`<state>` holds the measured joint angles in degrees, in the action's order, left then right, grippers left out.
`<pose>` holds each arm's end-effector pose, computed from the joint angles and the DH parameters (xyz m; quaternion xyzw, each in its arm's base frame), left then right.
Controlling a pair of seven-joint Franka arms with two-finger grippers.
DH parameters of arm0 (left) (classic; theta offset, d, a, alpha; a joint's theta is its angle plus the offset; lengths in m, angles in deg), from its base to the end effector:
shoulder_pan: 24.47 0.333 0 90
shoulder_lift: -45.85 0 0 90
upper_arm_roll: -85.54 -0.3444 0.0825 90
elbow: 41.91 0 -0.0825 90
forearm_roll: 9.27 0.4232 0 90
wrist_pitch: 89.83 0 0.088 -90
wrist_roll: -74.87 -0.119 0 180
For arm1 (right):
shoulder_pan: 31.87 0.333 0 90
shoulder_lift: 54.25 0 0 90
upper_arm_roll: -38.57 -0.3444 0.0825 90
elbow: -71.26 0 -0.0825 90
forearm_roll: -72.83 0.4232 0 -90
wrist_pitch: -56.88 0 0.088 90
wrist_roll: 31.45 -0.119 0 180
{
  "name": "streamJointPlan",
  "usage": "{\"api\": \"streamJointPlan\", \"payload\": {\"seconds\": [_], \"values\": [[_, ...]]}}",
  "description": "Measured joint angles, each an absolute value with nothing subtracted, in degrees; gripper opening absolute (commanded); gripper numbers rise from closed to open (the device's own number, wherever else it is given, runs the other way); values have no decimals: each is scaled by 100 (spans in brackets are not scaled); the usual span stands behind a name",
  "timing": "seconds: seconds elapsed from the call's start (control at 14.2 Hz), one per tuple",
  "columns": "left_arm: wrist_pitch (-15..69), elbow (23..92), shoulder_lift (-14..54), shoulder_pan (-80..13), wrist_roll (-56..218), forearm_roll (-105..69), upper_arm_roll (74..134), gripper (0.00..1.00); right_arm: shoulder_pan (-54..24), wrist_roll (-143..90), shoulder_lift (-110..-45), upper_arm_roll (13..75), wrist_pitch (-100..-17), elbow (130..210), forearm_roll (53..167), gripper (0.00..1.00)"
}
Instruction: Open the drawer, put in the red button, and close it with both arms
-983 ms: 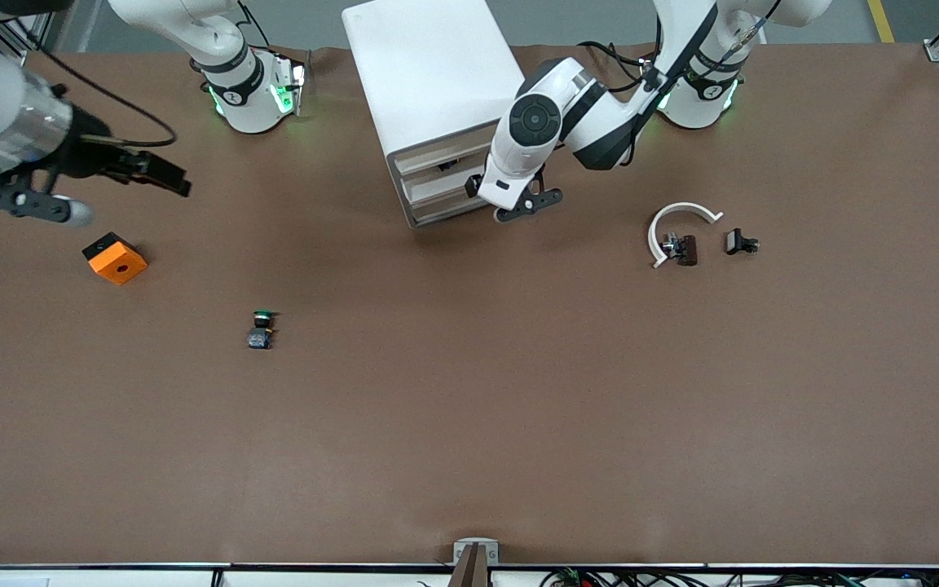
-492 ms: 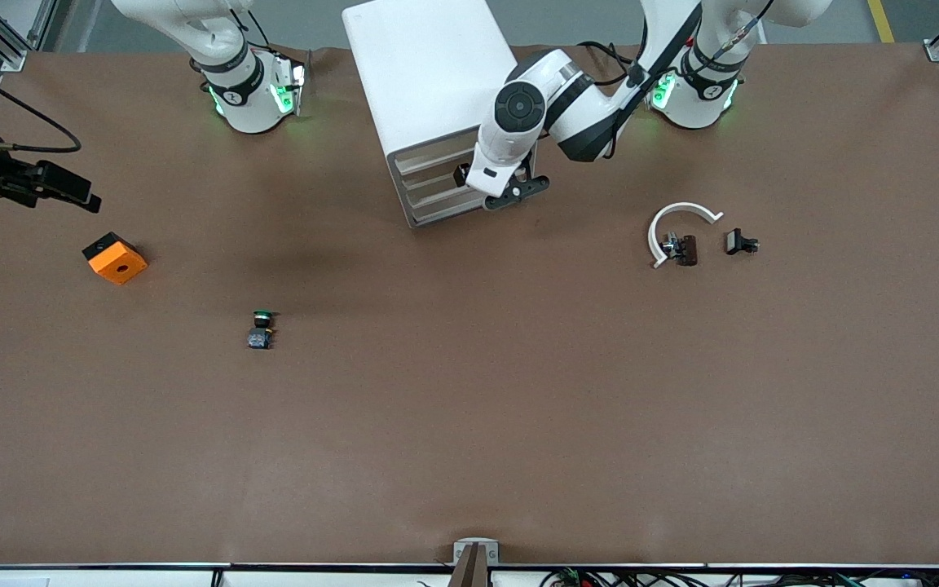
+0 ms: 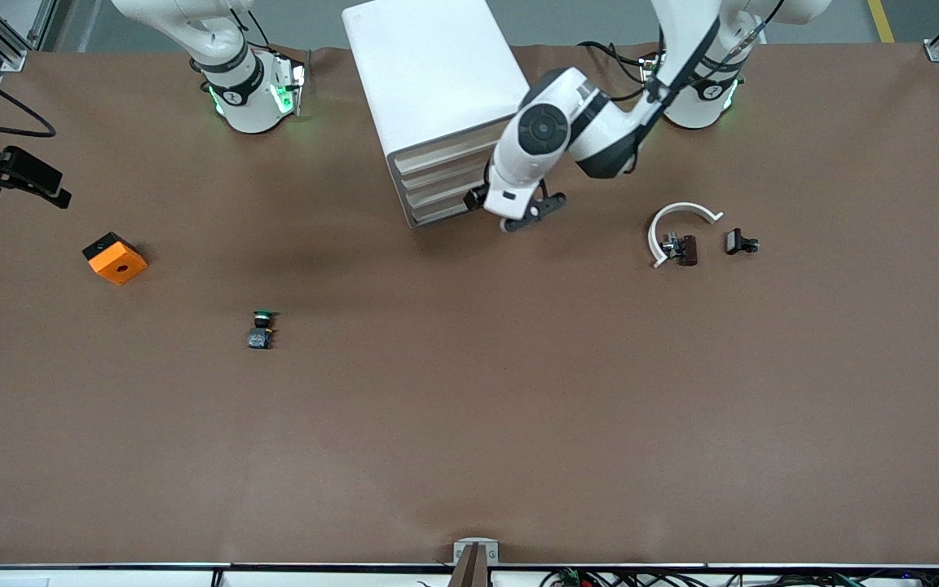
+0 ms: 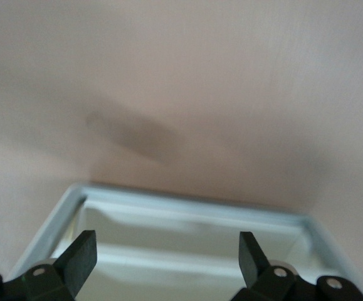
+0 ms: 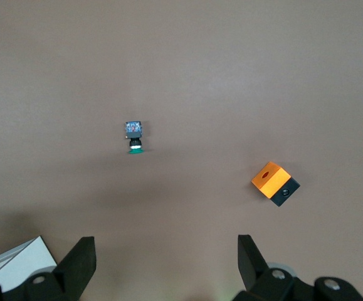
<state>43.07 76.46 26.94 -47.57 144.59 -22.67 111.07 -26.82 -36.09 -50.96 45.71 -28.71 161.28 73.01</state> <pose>0.4077 -0.4657 0.2724 0.9506 0.2685 -0.1454 0.0554 0.5657 -0.0225 0.6671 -0.9982 0.0585 0.0103 0.0049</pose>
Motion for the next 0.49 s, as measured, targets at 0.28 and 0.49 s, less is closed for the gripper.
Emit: {"api": "streamJointPlan", "payload": {"seconds": [0.28, 0.49], "values": [[4292, 7364, 2702, -3811, 14432, -1369, 11098, 100, -2682, -3609, -5096, 4571, -2868, 15946, 7296, 100], [4122, 7094, 2711, -3242, 14429, -721, 11098, 100, -2682, -3609, -5096, 4571, -2851, 15906, 7295, 100]]}}
